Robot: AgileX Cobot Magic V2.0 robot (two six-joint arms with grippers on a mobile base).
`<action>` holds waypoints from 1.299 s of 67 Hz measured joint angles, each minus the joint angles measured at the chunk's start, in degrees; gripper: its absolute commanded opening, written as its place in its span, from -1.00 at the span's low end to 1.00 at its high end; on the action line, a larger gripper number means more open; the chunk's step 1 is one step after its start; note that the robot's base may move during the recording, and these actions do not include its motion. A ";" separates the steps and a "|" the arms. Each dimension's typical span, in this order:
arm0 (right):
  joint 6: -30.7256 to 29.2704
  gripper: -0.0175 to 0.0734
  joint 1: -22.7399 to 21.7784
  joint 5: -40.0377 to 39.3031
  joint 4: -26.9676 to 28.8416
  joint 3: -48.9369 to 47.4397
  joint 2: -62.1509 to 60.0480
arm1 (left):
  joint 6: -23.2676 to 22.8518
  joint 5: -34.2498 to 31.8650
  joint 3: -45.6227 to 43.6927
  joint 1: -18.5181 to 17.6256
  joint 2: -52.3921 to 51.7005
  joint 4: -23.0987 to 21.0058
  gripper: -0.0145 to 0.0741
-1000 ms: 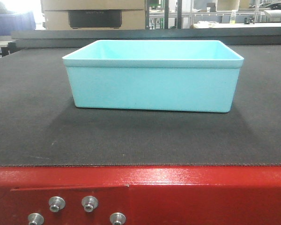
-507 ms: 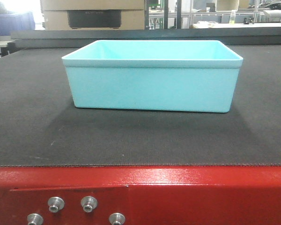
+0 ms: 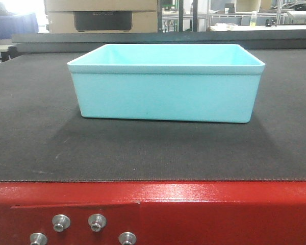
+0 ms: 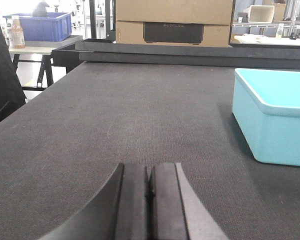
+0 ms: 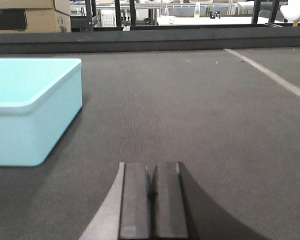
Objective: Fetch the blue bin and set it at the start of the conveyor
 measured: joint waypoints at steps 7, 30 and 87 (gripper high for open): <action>0.00 -0.96 0.00 -0.43 0.13 0.63 0.00 | 0.00 0.00 0.00 0.00 0.00 0.00 -0.92; -0.12 -0.97 0.00 -1.25 0.13 0.67 0.00 | 0.00 0.00 0.00 0.00 0.00 0.00 -0.92; -0.12 -0.97 0.00 -1.29 0.02 0.67 0.00 | 0.00 0.00 0.00 0.00 0.00 0.00 -0.92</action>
